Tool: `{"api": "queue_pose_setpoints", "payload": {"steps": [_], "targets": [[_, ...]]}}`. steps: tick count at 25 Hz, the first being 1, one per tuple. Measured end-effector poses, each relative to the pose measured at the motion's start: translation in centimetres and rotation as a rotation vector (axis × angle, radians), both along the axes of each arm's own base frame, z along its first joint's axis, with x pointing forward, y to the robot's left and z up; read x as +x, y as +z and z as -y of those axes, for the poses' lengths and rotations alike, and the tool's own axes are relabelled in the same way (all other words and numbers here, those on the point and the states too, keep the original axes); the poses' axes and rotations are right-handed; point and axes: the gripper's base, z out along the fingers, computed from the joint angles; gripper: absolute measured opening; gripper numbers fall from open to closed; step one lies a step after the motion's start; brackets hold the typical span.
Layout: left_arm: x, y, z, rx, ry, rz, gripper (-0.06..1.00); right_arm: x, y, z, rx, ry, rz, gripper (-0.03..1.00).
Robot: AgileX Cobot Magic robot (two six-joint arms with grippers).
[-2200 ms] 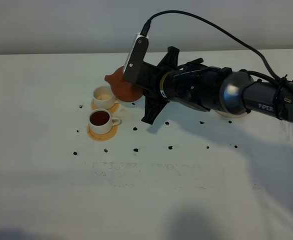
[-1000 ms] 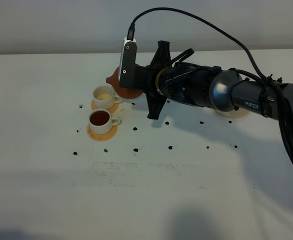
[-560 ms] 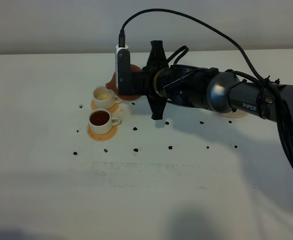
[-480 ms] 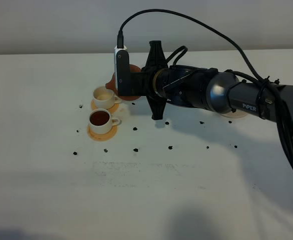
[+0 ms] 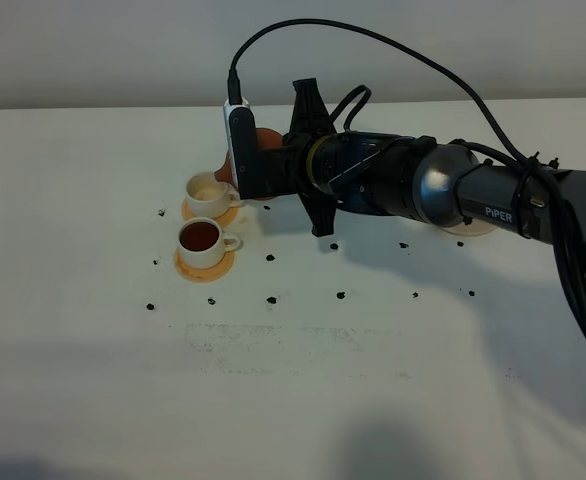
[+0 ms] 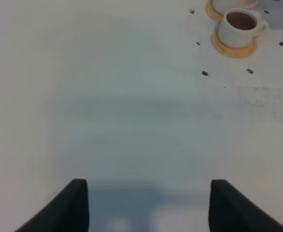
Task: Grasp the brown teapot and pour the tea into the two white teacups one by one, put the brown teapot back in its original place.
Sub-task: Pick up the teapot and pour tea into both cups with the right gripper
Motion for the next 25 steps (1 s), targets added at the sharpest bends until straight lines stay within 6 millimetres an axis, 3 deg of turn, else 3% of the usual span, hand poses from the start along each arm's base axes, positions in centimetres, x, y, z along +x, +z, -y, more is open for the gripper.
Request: {"api": "queue_pose_setpoints", "payload": {"steps": [25], "targets": [[0.00,0.00,0.00,0.000,0.000,0.000,0.52,0.41,0.72,-0.02,-0.032,0.004,0.041,0.11]]}}
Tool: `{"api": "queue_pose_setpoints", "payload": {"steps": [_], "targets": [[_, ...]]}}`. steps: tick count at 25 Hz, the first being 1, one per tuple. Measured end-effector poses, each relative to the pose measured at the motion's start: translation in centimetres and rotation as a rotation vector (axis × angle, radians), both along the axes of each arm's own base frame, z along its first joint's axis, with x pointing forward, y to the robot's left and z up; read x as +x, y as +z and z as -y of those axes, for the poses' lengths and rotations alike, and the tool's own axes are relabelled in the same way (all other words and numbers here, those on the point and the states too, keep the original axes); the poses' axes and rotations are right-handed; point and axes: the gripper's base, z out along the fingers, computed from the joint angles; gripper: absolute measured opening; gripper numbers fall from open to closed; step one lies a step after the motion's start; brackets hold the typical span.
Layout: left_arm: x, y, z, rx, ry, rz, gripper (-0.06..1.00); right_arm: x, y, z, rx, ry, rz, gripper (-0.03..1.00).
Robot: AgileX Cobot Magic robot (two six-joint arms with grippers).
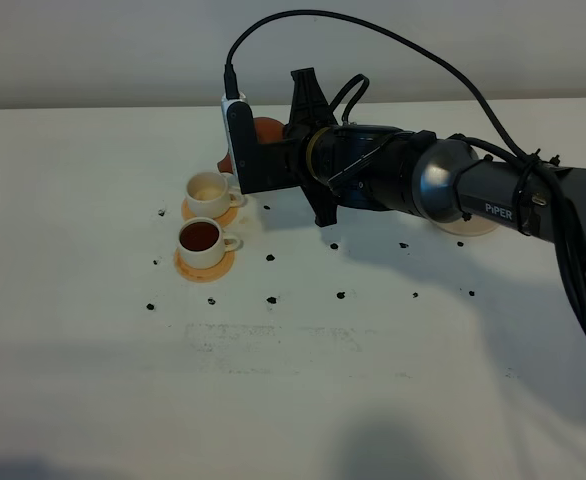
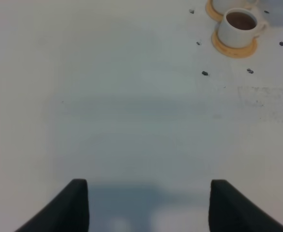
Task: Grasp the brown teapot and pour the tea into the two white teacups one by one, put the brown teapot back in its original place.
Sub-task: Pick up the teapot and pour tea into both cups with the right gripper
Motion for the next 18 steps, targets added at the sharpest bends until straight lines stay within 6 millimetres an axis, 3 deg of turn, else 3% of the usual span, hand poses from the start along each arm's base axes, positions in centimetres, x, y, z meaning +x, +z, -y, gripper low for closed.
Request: {"api": "queue_pose_setpoints", "payload": {"steps": [18], "targets": [[0.00,0.00,0.00,0.000,0.000,0.000,0.52,-0.44,0.17,-0.77,-0.029,0.048,0.029,0.11]]}}
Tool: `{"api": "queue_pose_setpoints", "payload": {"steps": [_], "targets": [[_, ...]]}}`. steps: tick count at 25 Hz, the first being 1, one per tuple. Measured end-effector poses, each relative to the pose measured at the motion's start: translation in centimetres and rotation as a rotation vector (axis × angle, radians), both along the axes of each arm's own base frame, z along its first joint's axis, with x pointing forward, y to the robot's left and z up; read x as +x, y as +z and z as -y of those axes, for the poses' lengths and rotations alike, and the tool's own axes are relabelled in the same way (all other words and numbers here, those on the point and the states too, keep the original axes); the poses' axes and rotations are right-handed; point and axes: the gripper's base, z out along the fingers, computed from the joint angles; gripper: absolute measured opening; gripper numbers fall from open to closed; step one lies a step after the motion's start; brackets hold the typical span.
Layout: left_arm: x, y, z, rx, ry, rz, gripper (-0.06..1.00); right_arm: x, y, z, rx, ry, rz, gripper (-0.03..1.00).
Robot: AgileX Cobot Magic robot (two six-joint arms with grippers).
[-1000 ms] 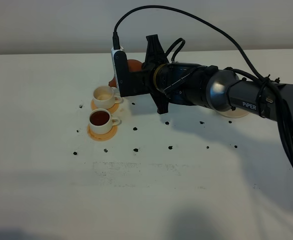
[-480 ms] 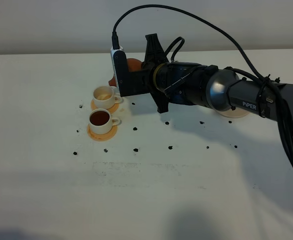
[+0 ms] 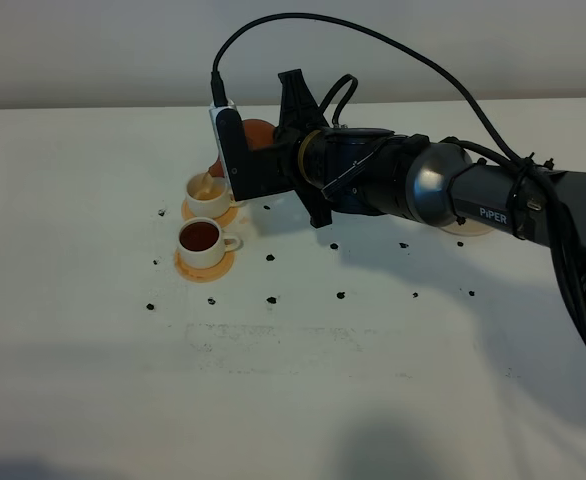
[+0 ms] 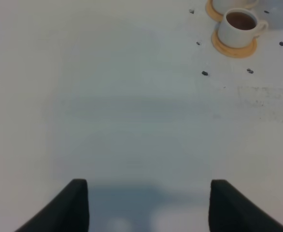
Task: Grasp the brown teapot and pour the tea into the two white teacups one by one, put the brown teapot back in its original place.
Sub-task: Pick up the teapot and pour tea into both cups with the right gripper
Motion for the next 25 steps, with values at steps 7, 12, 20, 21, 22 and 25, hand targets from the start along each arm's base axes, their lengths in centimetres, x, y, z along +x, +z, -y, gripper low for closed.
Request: {"api": "queue_pose_setpoints", "payload": {"steps": [7,12,20,21,22,25], "targets": [[0.00,0.00,0.00,0.000,0.000,0.000,0.52,0.05,0.06,0.00,-0.022,0.017,0.018,0.11],[0.00,0.00,0.00,0.000,0.000,0.000,0.52,0.09,0.11,0.01,-0.040,0.028,0.033,0.11],[0.00,0.00,0.00,0.000,0.000,0.000,0.52,0.21,0.20,0.17,-0.086,0.037,0.062,0.11],[0.00,0.00,0.00,0.000,0.000,0.000,0.52,0.23,0.20,0.20,-0.090,0.036,0.064,0.11],[0.00,0.00,0.00,0.000,0.000,0.000,0.52,0.24,0.21,0.22,-0.096,0.037,0.068,0.11],[0.00,0.00,0.00,0.000,0.000,0.000,0.52,0.26,0.23,0.25,-0.103,0.039,0.073,0.11]]}}
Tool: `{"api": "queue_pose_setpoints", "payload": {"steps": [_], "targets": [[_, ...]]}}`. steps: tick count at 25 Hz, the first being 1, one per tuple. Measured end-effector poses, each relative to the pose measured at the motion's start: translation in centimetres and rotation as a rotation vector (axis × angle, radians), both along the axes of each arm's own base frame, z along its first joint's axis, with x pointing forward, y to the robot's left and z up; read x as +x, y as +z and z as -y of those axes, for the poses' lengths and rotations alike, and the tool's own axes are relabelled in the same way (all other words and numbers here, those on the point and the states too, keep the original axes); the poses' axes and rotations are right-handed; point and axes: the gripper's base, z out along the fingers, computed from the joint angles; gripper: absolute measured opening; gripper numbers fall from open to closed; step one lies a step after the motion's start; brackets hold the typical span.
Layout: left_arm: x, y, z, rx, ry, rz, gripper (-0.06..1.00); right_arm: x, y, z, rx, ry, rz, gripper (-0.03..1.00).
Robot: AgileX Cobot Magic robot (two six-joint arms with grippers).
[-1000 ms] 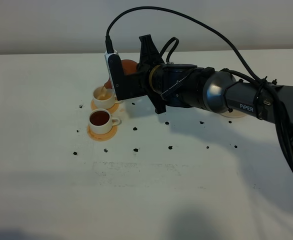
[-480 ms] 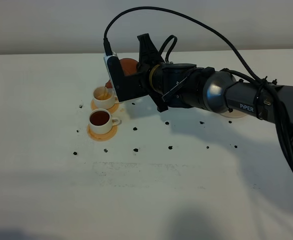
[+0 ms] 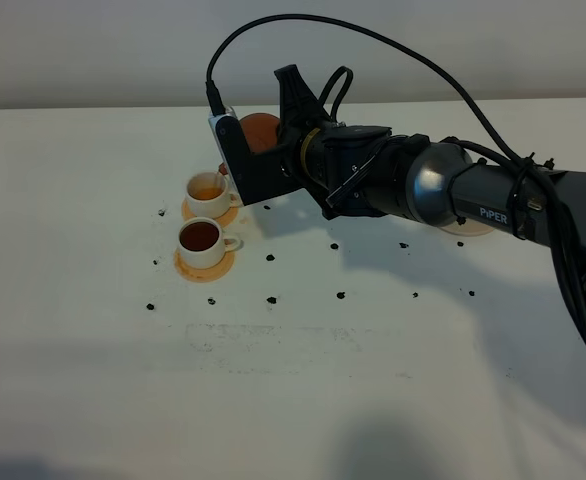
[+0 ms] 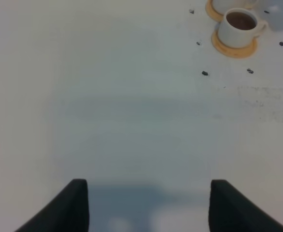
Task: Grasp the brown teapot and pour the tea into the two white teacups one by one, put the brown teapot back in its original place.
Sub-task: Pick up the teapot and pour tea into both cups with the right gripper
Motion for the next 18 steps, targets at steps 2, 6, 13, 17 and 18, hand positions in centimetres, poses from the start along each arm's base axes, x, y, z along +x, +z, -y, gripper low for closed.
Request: {"api": "queue_pose_setpoints", "payload": {"steps": [2,6,13,17,18], "targets": [[0.0,0.0,0.0,0.000,0.000,0.000,0.52,0.0,0.0,0.0,-0.001,0.000,0.001,0.11],[0.0,0.0,0.0,0.000,0.000,0.000,0.52,0.0,0.0,0.0,-0.003,0.001,0.002,0.11],[0.0,0.0,0.0,0.000,0.000,0.000,0.52,0.2,0.5,-0.2,0.008,0.001,0.016,0.11],[0.0,0.0,0.0,0.000,0.000,0.000,0.52,0.4,1.1,-0.3,0.015,0.002,0.030,0.11],[0.0,0.0,0.0,0.000,0.000,0.000,0.52,0.3,1.1,-0.3,0.015,0.003,0.032,0.11]]}}
